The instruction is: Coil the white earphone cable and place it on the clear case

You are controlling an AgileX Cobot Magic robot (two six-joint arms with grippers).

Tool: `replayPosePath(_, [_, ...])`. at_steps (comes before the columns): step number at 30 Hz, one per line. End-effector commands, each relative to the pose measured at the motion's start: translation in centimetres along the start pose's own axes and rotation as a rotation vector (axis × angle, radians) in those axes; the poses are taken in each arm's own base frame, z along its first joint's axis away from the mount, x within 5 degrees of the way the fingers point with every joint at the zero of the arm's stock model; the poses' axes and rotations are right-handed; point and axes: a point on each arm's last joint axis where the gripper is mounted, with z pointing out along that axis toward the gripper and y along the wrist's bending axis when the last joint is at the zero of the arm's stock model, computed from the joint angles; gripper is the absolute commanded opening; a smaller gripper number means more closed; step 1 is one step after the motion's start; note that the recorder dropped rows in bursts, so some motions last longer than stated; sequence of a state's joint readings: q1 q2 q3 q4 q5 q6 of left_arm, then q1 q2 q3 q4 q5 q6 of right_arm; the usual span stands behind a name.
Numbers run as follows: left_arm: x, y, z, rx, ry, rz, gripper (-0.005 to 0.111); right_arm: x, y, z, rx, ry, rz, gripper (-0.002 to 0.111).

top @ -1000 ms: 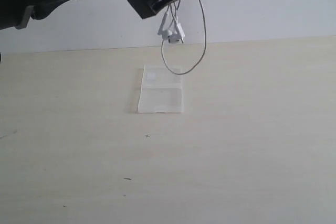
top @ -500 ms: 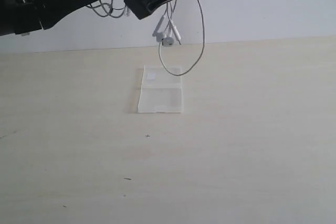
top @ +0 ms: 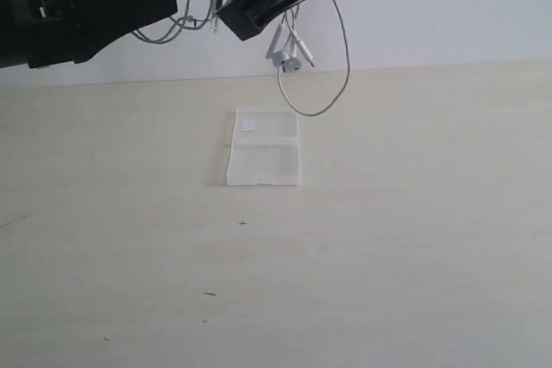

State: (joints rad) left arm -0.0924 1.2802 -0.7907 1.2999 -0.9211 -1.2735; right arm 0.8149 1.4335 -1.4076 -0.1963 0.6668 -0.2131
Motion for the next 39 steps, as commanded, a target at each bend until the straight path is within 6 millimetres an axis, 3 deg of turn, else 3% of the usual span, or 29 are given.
replayPosePath(1, [0.2,0.1,0.0,-0.007,0.031,0.008,0.018,0.1,-0.4,0.0,0.027,0.018,-0.027,0.0])
replayPosePath(4, [0.4,0.1,0.0,-0.001,0.049,0.023,0.0,0.1,-0.4,0.0,0.027,0.023,-0.029,0.0])
replayPosePath(15, [0.9,1.0,-0.1,-0.1,0.112,0.007,0.0,0.1,-0.5,-0.7,0.034,0.018,-0.03,0.0])
replayPosePath(25, [2.8,2.1,0.9,-0.063,0.157,-0.082,0.0,-0.5,-1.1,-3.0,0.072,-0.053,-0.037,0.0])
replayPosePath(39, [4.4,3.4,1.7,-0.085,0.199,-0.135,0.0,0.3,-1.0,-3.1,0.05,0.035,-0.029,0.0])
